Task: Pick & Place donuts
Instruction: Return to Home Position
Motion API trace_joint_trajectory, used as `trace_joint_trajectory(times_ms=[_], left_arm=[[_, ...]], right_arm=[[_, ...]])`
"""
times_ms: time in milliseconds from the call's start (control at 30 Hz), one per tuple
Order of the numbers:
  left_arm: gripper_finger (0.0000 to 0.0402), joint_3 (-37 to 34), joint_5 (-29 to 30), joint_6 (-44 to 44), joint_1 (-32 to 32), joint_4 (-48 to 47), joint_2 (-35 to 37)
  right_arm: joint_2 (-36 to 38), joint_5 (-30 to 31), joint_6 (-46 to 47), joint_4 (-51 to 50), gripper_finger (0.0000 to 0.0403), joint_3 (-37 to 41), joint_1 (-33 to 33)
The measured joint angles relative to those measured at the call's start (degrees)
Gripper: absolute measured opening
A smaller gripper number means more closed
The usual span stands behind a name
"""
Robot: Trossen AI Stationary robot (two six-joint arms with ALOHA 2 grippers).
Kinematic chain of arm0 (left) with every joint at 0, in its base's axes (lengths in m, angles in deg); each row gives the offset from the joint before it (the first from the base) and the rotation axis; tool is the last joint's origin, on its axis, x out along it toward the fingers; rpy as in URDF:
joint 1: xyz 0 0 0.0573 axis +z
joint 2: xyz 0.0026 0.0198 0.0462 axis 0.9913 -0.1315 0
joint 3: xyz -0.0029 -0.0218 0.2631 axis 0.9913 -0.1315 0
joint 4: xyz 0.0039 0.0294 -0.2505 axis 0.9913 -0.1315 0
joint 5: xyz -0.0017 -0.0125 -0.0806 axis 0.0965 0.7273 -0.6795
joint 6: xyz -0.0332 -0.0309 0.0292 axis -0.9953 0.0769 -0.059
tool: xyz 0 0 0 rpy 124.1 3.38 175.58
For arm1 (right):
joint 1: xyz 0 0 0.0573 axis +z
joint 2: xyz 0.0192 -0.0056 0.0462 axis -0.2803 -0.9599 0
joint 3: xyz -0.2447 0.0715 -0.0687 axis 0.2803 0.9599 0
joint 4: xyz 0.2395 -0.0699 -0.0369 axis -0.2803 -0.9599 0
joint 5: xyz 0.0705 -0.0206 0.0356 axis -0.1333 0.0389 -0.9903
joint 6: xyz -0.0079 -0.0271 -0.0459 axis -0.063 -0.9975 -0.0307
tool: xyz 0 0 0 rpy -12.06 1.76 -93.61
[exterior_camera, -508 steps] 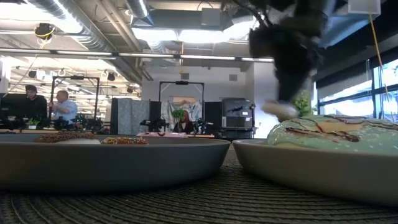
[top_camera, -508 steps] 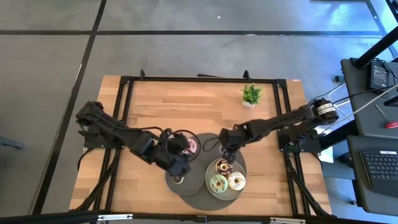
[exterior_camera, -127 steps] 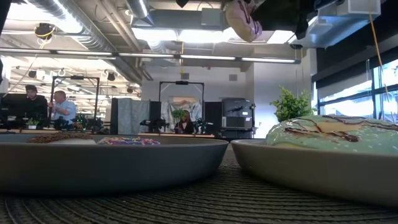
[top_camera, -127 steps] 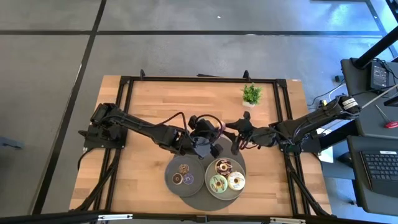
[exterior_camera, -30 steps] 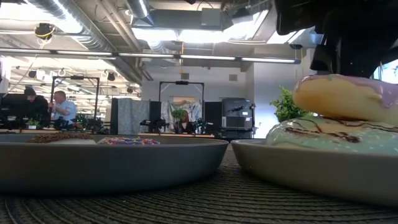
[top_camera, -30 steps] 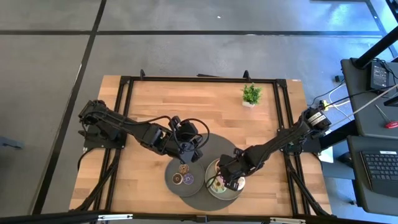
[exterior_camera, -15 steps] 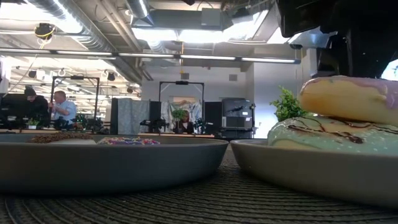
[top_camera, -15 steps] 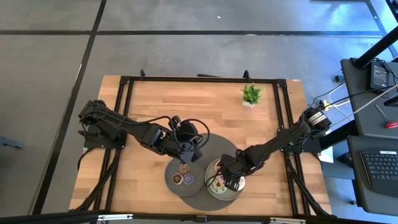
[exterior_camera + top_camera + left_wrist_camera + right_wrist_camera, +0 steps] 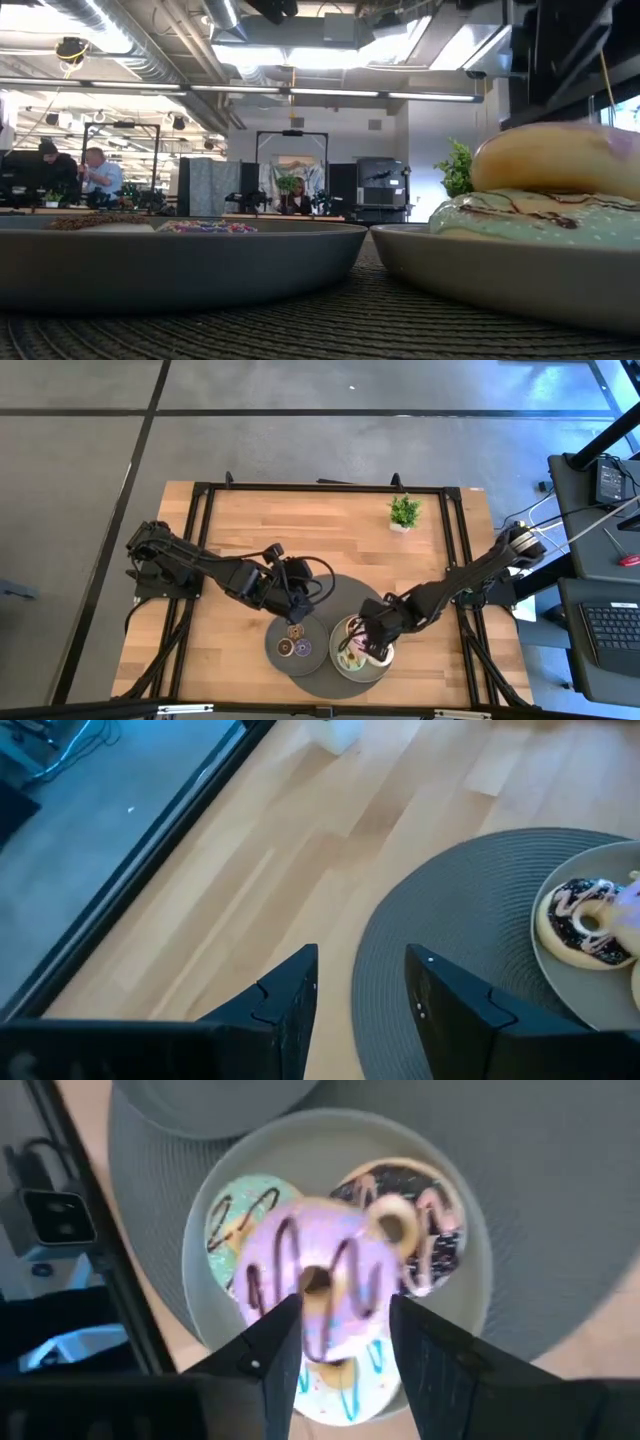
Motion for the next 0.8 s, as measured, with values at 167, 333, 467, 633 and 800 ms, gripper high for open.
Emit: trace_joint_trajectory(times_ms=[167,333,467,633,800], left_arm=[[0.0146,-0.04,-0.10,0.68,-0.75,-2.10,0.47],[0.0148,-3.09,-0.21,-0.33,-2.82,-0.41,4.11],[0.0146,-12.21,-0.28,-1.21,-5.23,10.66,11.53],[0.0144,-30.69,-13.05,10.04,-5.82,42.31,23.51],[0.0144,-48.20,-39.37,24.16,-1.06,78.91,30.62]], right_arm=[[6.40,7.95,0.01,-5.20,0.0154,0.00,1.57],[14.80,28.41,-2.49,-7.87,0.0154,0.00,9.69],[21.63,31.66,-2.75,-8.51,0.0154,0.63,14.80],[28.72,32.85,-4.77,-5.06,0.0154,4.92,16.59],[34.32,26.99,-17.68,17.14,0.0154,16.10,13.29]])
